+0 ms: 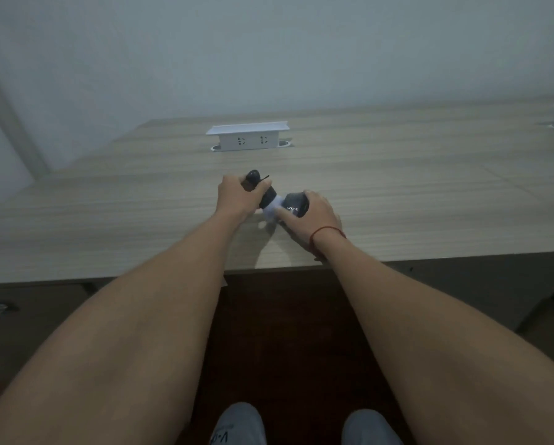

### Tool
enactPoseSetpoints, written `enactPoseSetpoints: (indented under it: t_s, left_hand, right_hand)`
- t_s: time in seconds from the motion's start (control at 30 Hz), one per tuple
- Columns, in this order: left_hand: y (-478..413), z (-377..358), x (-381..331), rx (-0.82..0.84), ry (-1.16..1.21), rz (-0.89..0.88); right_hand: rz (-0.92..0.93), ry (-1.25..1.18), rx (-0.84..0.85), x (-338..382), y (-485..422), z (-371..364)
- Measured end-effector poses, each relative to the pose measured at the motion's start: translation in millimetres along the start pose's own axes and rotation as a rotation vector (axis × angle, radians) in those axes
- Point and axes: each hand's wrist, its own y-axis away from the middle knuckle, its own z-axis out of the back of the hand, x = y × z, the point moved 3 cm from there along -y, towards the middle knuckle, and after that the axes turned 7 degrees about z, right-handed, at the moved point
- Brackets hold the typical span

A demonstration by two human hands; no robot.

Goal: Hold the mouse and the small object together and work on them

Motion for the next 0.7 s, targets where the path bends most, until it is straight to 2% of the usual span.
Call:
enactPoseSetpoints:
  t_s: [0.07,0.13,0.23,0.3,0.4,0.43,0.53,0.6,0.7]
  left_hand:
    - [1,2,-12,-0.098,0.013,-0.051]
    - [4,-2,-17,-0.095,-0.013,-0.084]
    - [7,-15,-5,0.015,-0.268,-0.086]
    - [6,-16,-5,-0.029,-0.371,-0.121]
    - [6,-15,-25,-0.148,-0.204,-0.210]
    - [7,-16,-30,-0.141,-0.186,-0.221]
    - [4,-21,-23,-0.036,-0.393,-0.155]
    - [-1,-16,-18,-0.042,-0.512,-0.118]
    - [-3,-12,-18,-0.072,-0.363,-0.140]
  right_hand:
    - [0.017,0.043,0.033,2,0,0]
    - [0.009,0.025,0.039,2,0,0]
    - [0.006,-0.004,0.036,2,-1,3]
    - [0.007,-0.021,0.038,1,0,5]
    - [-0.003,-0.034,0.031,1,1,4]
    - [-0.019,-0.045,0.039,1,1,3]
    - [-0.059,-0.069,0.058,-1,1,3]
    - [-0.061,-0.074,0.068,0,1,3]
    - [-0.046,-0.074,0.086,0,1,1]
